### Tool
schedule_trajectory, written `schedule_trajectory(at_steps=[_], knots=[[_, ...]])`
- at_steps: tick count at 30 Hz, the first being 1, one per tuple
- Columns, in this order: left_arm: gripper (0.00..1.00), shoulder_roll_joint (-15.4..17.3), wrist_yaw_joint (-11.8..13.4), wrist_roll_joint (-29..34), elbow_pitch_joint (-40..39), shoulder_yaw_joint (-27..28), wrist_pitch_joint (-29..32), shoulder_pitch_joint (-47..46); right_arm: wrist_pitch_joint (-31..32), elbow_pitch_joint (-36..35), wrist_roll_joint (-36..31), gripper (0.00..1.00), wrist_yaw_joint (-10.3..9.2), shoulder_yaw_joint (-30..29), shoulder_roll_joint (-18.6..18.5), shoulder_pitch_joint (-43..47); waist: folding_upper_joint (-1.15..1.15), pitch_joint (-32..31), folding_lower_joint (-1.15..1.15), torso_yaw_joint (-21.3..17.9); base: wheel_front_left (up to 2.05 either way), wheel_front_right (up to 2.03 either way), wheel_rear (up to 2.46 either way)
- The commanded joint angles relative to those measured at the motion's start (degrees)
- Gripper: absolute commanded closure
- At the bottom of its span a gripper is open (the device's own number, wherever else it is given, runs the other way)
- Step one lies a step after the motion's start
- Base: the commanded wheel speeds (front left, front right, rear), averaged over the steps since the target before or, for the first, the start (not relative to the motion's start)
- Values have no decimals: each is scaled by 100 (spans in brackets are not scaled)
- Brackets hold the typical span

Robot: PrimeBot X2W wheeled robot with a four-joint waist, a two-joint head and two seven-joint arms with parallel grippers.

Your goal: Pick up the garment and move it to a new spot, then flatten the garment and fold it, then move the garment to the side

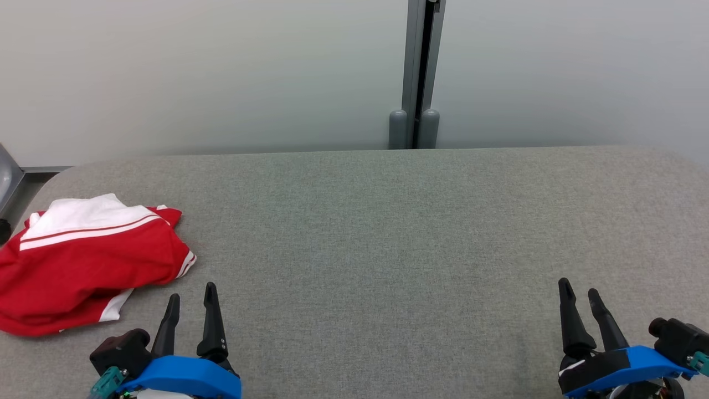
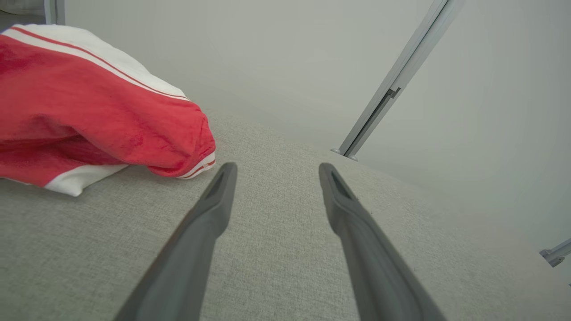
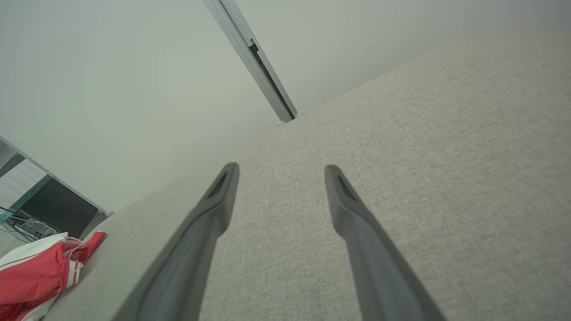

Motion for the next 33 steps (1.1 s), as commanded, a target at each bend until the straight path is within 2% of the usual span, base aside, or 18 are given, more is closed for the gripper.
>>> schedule_trajectory(at_steps=[1, 33], knots=[[0, 46, 32, 197, -30, -20, -71, -10, -49, -23, -190, 0, 9, -19, -42, 36, 0, -2, 0, 3, 0, 0, 0], [0, -2, 159, 1595, 379, -222, -483, 1, -219, 99, -1649, 0, 13, 14, -53, 108, 0, -32, 0, 33, 0, 0, 0]])
